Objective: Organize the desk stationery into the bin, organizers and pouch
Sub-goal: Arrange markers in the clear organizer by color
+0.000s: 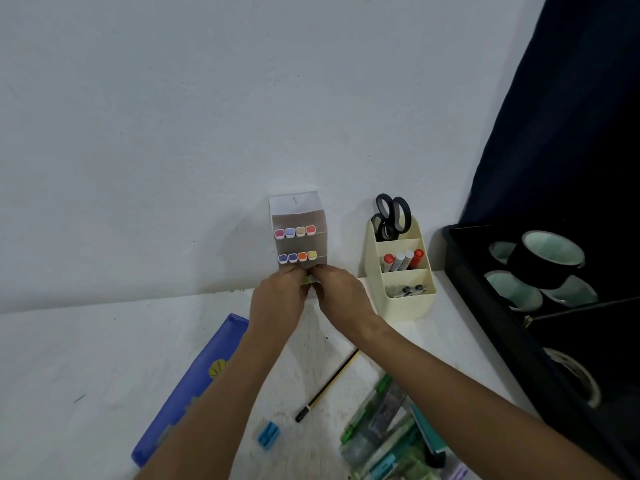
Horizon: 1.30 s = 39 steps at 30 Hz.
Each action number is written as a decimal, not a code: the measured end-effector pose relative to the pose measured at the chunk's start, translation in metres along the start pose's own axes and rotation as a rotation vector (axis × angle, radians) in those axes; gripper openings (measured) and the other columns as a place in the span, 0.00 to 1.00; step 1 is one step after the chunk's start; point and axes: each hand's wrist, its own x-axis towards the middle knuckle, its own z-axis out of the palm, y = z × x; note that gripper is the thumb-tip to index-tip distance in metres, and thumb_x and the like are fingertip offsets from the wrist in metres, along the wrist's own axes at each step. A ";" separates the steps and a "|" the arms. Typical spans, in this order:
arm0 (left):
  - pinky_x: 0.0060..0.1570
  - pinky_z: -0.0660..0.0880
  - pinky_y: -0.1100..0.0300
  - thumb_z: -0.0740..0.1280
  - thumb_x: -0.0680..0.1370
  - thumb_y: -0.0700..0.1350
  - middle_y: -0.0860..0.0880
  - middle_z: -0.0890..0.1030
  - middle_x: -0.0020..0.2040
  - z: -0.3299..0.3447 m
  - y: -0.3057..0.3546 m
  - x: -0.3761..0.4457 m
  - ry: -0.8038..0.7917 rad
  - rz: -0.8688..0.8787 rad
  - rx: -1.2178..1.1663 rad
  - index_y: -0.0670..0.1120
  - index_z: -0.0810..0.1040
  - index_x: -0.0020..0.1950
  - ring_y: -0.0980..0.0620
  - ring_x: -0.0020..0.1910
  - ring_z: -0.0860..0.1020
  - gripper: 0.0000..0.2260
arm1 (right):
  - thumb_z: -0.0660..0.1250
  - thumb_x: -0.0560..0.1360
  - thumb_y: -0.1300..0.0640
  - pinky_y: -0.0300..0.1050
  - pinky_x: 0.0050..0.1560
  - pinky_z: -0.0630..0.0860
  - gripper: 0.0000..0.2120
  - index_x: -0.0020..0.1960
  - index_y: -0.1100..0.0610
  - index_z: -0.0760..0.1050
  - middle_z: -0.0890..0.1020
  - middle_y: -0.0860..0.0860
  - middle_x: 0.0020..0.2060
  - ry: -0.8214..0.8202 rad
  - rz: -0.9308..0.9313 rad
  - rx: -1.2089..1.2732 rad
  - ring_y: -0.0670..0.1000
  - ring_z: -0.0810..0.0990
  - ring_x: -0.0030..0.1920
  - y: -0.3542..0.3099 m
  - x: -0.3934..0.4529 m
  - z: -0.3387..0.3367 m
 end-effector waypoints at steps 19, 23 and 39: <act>0.51 0.74 0.56 0.66 0.76 0.41 0.45 0.70 0.71 0.001 -0.032 -0.090 0.077 0.122 -0.178 0.43 0.71 0.69 0.48 0.43 0.79 0.21 | 0.67 0.76 0.56 0.31 0.46 0.73 0.11 0.57 0.55 0.80 0.83 0.48 0.52 -0.259 -0.041 0.076 0.40 0.75 0.38 0.004 -0.090 -0.072; 0.61 0.70 0.55 0.65 0.77 0.42 0.44 0.75 0.66 0.008 -0.050 -0.118 -0.053 -0.022 -0.154 0.43 0.73 0.66 0.45 0.60 0.76 0.17 | 0.70 0.73 0.54 0.28 0.38 0.71 0.06 0.48 0.54 0.82 0.83 0.45 0.43 -0.614 -0.084 0.103 0.41 0.77 0.36 0.008 -0.156 -0.096; 0.49 0.70 0.61 0.65 0.77 0.44 0.47 0.82 0.51 0.014 -0.058 -0.121 -0.045 -0.047 -0.215 0.43 0.80 0.58 0.51 0.48 0.78 0.12 | 0.66 0.77 0.54 0.45 0.53 0.78 0.09 0.55 0.54 0.80 0.78 0.46 0.53 -0.697 -0.180 -0.137 0.48 0.76 0.52 0.030 -0.212 -0.086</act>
